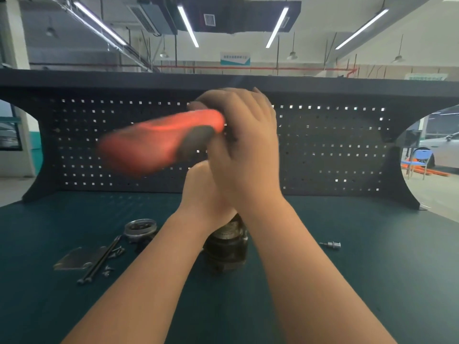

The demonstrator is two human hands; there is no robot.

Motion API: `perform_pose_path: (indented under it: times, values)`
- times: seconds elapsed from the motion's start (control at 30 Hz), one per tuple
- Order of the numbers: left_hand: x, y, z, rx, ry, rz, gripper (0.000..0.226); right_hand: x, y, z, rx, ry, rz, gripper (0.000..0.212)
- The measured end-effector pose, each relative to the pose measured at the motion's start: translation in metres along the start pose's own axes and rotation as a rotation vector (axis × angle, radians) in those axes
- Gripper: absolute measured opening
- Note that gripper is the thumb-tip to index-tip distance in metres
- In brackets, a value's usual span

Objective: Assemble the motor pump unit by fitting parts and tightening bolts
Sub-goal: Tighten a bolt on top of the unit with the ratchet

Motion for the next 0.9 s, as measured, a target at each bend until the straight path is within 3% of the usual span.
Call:
perform_pose_path:
  times: [0.1, 0.23, 0.3, 0.37, 0.5, 0.6, 0.67, 0.73, 0.8, 0.9]
  values:
    - [-0.018, -0.001, -0.013, -0.063, 0.115, 0.143, 0.029, -0.024, 0.006, -0.025, -0.125, 0.177, 0.106, 0.022]
    - [-0.019, 0.001, -0.011, -0.086, 0.172, 0.130, 0.059, -0.090, -0.008, -0.040, -0.290, 0.476, 0.567, 0.023]
    - [-0.016, 0.003, -0.011, -0.103, 0.189, 0.108, 0.062, -0.102, -0.019, -0.038, -0.338, 0.513, 0.687, 0.028]
    - [-0.015, 0.003, -0.012, -0.111, 0.173, 0.107, 0.055, -0.085, -0.013, -0.040, -0.325, 0.418, 0.582, 0.030]
    - [-0.016, -0.002, -0.018, -0.102, 0.063, 0.125, 0.037, -0.026, 0.002, -0.021, -0.109, 0.128, 0.200, 0.030]
    - [-0.015, -0.005, -0.017, -0.062, 0.047, 0.157, 0.059, -0.006, 0.000, -0.012, -0.084, 0.025, 0.103, 0.018]
    - [-0.012, -0.003, -0.014, -0.033, 0.063, 0.120, 0.052, -0.007, 0.000, -0.010, -0.060, 0.016, 0.093, 0.017]
    - [-0.012, 0.000, -0.013, -0.038, 0.058, 0.094, 0.030, -0.016, 0.002, -0.013, -0.045, 0.049, 0.120, 0.021]
    - [-0.010, 0.004, -0.015, -0.055, 0.039, 0.062, 0.039, -0.036, 0.004, -0.018, -0.049, 0.135, 0.219, 0.033]
    - [-0.005, 0.003, -0.010, -0.023, 0.044, 0.059, 0.050, -0.082, -0.001, -0.029, -0.124, 0.345, 0.508, 0.033]
Point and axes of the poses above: each hand's wrist, its own y-axis towards the middle knuckle, its own z-axis out of the palm, x = y × z, the point moved 10 cm from there along y, towards the middle knuckle, and after that the axes turned 9 degrees about -y, right-handed, at the moved point
